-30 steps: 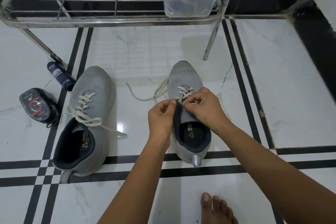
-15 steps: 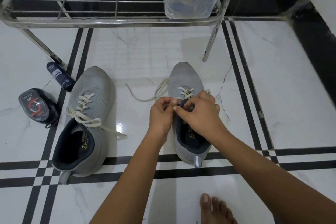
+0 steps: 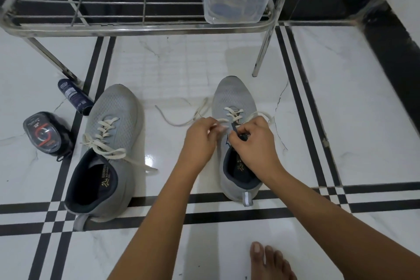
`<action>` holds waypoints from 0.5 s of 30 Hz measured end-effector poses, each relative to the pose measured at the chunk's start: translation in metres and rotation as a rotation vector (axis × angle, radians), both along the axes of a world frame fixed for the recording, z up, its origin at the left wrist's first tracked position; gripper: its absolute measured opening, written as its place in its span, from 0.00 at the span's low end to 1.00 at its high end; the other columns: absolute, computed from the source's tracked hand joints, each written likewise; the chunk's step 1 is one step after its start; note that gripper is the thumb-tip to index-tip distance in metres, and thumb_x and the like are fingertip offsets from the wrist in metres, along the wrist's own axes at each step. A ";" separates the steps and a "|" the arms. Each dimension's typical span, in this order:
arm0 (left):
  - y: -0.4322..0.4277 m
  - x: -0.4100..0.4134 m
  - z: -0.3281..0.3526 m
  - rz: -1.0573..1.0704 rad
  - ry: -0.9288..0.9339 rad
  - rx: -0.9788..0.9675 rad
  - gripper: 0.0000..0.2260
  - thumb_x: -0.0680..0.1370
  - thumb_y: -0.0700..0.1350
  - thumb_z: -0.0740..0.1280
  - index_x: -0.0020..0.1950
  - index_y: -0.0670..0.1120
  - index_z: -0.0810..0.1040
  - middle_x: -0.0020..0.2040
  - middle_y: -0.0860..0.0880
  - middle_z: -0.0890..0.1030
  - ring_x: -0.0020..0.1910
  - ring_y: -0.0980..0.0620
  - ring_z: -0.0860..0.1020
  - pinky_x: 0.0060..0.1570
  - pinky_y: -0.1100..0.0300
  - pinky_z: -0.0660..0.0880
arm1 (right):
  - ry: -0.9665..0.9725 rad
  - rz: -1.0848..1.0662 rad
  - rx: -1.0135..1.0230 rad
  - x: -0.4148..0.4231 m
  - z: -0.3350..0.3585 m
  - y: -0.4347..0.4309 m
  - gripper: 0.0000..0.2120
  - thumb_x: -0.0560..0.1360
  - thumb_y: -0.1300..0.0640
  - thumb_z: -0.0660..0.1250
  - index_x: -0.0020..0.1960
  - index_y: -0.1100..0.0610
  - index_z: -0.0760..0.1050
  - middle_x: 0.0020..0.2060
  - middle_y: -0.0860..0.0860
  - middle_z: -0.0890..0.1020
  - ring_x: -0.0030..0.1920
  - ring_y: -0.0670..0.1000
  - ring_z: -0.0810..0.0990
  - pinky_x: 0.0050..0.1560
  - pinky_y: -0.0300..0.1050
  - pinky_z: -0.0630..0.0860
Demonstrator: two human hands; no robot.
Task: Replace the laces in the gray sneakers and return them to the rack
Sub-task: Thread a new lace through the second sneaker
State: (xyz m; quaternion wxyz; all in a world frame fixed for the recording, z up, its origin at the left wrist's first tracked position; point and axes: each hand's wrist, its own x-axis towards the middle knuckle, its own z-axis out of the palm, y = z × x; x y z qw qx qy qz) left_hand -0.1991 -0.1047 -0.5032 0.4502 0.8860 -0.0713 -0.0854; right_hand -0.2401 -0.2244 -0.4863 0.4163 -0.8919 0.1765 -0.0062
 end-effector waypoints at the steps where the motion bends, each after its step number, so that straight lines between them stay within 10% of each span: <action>1: 0.004 0.003 0.008 0.124 0.051 -0.200 0.06 0.78 0.37 0.61 0.43 0.43 0.76 0.42 0.48 0.79 0.44 0.55 0.77 0.42 0.70 0.68 | 0.004 -0.009 0.012 0.000 0.000 -0.001 0.07 0.73 0.58 0.69 0.43 0.63 0.78 0.45 0.50 0.69 0.37 0.42 0.70 0.39 0.20 0.65; 4: 0.026 0.020 0.041 0.420 0.365 -1.227 0.12 0.81 0.40 0.54 0.38 0.45 0.68 0.31 0.51 0.78 0.33 0.56 0.79 0.42 0.60 0.79 | 0.015 -0.039 0.051 0.000 -0.002 -0.003 0.07 0.73 0.59 0.69 0.42 0.64 0.77 0.46 0.50 0.69 0.37 0.40 0.71 0.39 0.19 0.64; 6: 0.040 0.031 0.056 0.462 0.510 -1.463 0.15 0.82 0.45 0.53 0.36 0.47 0.64 0.23 0.52 0.70 0.21 0.57 0.68 0.24 0.66 0.72 | 0.010 -0.050 0.081 0.001 -0.002 -0.001 0.06 0.73 0.60 0.69 0.41 0.63 0.78 0.46 0.51 0.69 0.37 0.41 0.71 0.38 0.19 0.64; 9: 0.043 0.029 0.056 0.431 0.598 -1.137 0.13 0.80 0.42 0.56 0.35 0.47 0.64 0.25 0.52 0.65 0.18 0.58 0.59 0.16 0.68 0.57 | 0.007 -0.036 0.094 0.002 -0.002 0.002 0.05 0.73 0.60 0.68 0.42 0.63 0.77 0.46 0.50 0.69 0.37 0.41 0.71 0.39 0.19 0.64; 12: 0.038 0.020 0.035 0.039 0.611 -0.254 0.07 0.77 0.39 0.62 0.38 0.42 0.72 0.33 0.46 0.76 0.26 0.53 0.71 0.24 0.63 0.71 | 0.015 -0.041 0.074 0.002 0.000 0.001 0.05 0.74 0.59 0.68 0.42 0.61 0.77 0.47 0.50 0.69 0.37 0.41 0.71 0.39 0.18 0.64; 15: 0.027 0.020 0.017 -0.023 0.268 0.162 0.07 0.74 0.46 0.69 0.44 0.43 0.74 0.45 0.45 0.77 0.45 0.48 0.76 0.39 0.62 0.70 | 0.037 -0.027 0.038 0.003 0.002 0.000 0.07 0.73 0.57 0.68 0.42 0.62 0.77 0.47 0.50 0.68 0.38 0.43 0.71 0.39 0.24 0.66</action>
